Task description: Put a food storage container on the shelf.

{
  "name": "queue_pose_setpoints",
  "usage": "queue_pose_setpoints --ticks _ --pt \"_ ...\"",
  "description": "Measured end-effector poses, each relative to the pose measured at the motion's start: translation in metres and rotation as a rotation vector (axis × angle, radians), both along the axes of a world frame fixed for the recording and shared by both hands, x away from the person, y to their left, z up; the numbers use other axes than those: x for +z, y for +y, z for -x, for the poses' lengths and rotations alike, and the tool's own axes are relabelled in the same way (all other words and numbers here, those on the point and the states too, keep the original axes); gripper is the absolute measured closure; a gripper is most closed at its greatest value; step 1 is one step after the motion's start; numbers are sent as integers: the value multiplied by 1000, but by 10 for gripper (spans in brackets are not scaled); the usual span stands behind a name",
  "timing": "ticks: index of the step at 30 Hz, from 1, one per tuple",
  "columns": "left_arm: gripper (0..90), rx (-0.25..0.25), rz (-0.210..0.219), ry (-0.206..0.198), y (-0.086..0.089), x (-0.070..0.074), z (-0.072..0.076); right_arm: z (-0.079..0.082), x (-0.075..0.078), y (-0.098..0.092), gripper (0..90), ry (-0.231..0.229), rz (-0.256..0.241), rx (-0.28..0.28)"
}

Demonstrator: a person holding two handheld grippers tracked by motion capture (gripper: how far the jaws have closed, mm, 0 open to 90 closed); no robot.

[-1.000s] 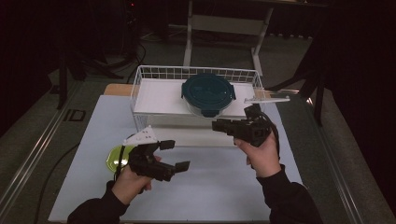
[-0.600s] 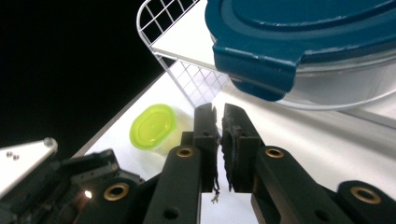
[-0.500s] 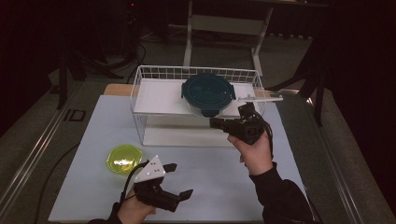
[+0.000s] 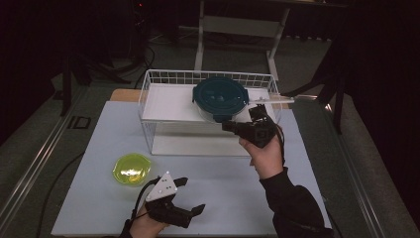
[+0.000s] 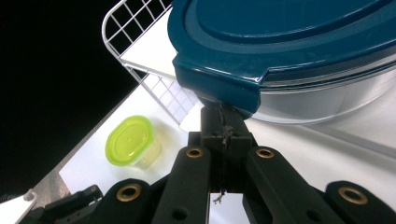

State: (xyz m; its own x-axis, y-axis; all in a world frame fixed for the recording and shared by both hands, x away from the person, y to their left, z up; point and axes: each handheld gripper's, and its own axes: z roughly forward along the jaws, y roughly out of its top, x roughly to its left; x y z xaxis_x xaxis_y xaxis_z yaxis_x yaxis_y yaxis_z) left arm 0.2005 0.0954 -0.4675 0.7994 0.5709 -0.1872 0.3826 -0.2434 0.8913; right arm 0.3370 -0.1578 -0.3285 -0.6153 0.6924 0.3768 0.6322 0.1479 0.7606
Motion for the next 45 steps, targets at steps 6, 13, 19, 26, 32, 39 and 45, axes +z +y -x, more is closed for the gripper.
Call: queue_pose_setpoints --ticks 6,13,19,26,32,39,45 --pt "46 7 5 -8 0 -2 0 -9 2 2 897 2 -2 -12" --pt "46 -2 6 -17 0 -3 1 -19 2 4 896 8 -12 -27" --pt "45 -20 -4 -28 -1 -3 1 -27 2 5 896 10 -10 -47" --pt "46 -38 11 -12 -2 -4 1 -29 2 5 881 6 -7 -50" --pt "46 -66 28 8 0 0 2 -16 4 3 814 -19 -17 -22" --pt "46 -107 11 16 -1 4 4 4 -1 -5 657 -54 -12 12" --pt "46 -128 45 5 5 10 3 27 -11 -15 409 -124 -22 44"
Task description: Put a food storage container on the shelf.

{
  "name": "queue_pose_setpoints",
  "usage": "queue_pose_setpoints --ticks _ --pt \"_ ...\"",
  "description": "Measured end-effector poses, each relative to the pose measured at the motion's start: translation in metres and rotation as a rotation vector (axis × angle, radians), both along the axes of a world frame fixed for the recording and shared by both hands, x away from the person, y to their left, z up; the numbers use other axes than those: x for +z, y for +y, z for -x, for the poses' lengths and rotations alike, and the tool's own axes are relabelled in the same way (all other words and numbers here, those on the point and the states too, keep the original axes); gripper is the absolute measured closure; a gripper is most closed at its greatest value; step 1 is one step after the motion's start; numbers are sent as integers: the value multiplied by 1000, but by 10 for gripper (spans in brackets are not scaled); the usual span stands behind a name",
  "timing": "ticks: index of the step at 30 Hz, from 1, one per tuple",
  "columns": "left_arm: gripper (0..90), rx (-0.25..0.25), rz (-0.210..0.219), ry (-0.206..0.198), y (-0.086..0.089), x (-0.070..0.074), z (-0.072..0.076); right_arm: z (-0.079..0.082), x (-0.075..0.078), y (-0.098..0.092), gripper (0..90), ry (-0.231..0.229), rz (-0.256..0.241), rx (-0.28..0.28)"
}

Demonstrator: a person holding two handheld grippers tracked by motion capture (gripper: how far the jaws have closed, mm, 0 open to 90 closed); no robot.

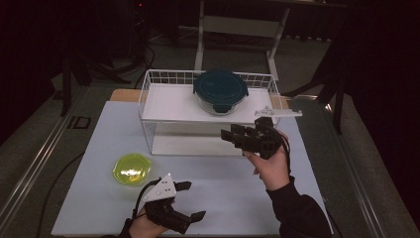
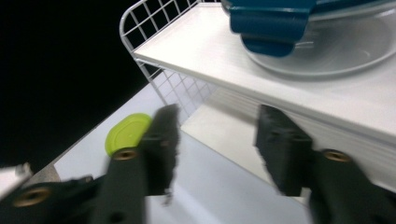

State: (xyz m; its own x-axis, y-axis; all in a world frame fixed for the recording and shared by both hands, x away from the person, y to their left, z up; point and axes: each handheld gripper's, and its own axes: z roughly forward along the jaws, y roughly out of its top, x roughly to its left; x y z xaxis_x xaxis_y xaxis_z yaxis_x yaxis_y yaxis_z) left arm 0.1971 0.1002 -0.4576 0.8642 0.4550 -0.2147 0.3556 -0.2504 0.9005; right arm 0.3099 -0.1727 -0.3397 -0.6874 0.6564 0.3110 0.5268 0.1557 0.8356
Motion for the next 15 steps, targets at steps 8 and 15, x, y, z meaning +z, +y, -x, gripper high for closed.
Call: queue_pose_setpoints --ticks 8,15 --pt "66 7 7 -37 19 15 -3 18 -14 -19 174 -22 -65 58" --pt "135 20 -18 -68 40 22 -4 37 -29 -34 169 -52 -57 64"
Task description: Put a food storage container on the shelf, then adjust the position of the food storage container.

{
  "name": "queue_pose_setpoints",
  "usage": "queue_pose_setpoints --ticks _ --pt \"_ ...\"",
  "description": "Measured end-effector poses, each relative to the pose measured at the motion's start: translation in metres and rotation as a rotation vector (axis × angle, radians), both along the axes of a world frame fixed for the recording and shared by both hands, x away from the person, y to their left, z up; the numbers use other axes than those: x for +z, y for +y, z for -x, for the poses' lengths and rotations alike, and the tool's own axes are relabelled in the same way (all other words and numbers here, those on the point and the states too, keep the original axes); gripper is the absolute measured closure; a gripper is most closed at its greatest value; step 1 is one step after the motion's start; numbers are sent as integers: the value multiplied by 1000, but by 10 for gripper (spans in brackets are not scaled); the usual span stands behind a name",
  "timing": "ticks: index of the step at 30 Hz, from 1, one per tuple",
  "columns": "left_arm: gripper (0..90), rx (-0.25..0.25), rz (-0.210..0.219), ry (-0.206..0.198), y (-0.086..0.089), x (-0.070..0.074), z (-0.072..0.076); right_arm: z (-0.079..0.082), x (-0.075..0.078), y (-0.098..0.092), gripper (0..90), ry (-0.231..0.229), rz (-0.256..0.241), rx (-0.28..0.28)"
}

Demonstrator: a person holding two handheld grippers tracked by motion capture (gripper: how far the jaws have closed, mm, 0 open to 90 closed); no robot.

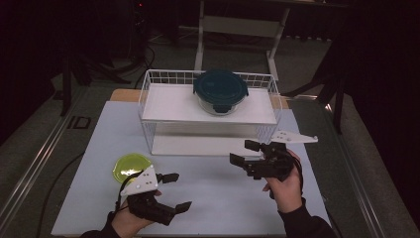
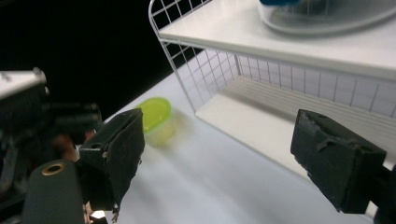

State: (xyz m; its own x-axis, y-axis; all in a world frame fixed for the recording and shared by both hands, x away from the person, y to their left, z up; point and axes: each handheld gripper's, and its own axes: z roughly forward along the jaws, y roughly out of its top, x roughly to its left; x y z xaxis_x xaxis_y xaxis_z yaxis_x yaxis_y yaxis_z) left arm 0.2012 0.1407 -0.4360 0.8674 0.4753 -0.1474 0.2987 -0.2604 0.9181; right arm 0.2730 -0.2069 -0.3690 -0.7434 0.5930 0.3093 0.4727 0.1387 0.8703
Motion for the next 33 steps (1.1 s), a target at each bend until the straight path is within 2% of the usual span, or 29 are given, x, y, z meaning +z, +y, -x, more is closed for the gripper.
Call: queue_pose_setpoints --ticks 5,9,13,16,19,26,30,33 --pt "150 40 -15 -33 24 4 -1 15 -13 -9 168 -29 4 20" --pt "152 81 -15 -31 44 6 -3 22 -23 -15 154 -12 -15 24" --pt "162 128 -27 -44 62 5 -5 28 -33 -22 151 -8 -13 24" --pt "162 166 -30 -28 76 1 -9 34 -36 -27 137 -50 -17 22" --pt "162 204 -39 -18 88 -4 -13 38 -41 -33 107 -58 -14 23" --pt "162 292 -42 -3 120 -13 -22 41 -56 -45 105 -32 18 -13" --pt "227 337 -61 5 137 -22 -29 43 -60 -50 105 -41 13 -19" --pt "332 382 -61 25 152 -31 -35 45 -60 -51 105 -52 4 -1"
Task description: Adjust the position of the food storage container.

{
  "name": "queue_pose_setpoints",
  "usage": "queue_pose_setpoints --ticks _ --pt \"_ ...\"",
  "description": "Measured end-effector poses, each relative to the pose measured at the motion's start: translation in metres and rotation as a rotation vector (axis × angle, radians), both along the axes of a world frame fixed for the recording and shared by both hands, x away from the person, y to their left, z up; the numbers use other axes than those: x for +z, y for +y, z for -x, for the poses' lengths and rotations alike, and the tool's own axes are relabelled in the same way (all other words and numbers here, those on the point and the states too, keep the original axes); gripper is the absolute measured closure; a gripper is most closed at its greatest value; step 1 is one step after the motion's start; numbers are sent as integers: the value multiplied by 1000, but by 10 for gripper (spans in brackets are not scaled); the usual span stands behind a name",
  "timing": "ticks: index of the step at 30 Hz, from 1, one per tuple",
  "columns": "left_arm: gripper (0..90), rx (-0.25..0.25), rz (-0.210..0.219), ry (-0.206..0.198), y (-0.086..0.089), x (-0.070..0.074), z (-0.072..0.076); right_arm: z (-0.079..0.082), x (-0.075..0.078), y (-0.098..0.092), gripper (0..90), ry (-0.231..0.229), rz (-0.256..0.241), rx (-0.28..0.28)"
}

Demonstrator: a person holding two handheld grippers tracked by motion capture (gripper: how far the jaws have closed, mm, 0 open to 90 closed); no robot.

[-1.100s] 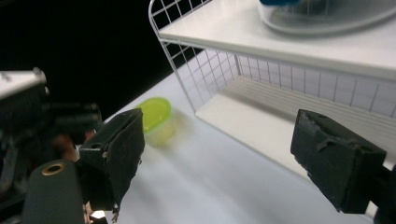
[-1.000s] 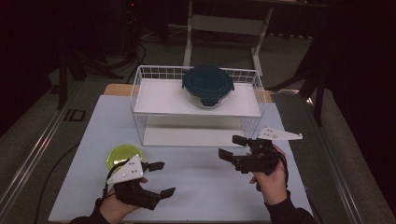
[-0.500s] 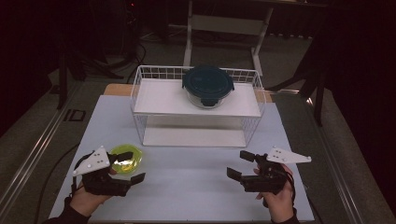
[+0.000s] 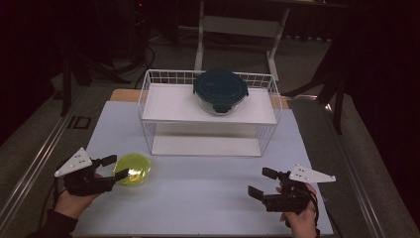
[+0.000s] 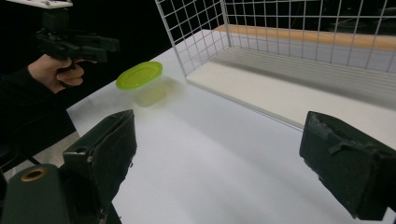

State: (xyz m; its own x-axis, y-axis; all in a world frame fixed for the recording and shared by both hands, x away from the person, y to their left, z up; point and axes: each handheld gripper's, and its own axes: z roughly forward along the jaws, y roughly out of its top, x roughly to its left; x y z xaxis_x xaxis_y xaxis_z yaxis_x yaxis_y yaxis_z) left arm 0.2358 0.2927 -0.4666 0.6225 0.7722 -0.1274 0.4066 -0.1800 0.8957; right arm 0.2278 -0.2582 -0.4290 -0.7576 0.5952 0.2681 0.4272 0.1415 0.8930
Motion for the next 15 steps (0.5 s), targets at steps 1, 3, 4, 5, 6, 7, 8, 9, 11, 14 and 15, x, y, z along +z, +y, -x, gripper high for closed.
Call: queue_pose_setpoints --ticks 1,3,4,5,6,7,8,9,11,14,15 --pt "381 19 -5 7 5 -3 -2 1 0 0 106 -2 6 -2" --pt "456 61 -21 26 14 -10 -6 1 0 -1 105 0 7 4" --pt "494 79 -32 39 19 -13 -8 2 0 -1 106 2 7 0" --pt "535 91 -36 44 22 -16 -9 2 0 -1 105 3 4 3" --pt "574 117 -49 59 28 -21 -11 2 1 -2 106 1 2 5" --pt "619 117 -49 59 28 -21 -11 2 1 -2 106 1 2 5" --pt "619 142 -67 70 33 -25 -12 3 1 -3 106 -2 2 0" --pt "689 162 -70 79 37 -29 -13 3 0 -5 106 -2 -7 -3" --pt "705 193 -119 88 39 -33 -14 3 0 -6 106 0 -7 -6" --pt "792 191 -145 120 43 -41 -15 3 -1 -8 106 6 -22 -11" --pt "812 185 -166 130 44 -44 -16 3 -1 -8 106 6 -20 -12"
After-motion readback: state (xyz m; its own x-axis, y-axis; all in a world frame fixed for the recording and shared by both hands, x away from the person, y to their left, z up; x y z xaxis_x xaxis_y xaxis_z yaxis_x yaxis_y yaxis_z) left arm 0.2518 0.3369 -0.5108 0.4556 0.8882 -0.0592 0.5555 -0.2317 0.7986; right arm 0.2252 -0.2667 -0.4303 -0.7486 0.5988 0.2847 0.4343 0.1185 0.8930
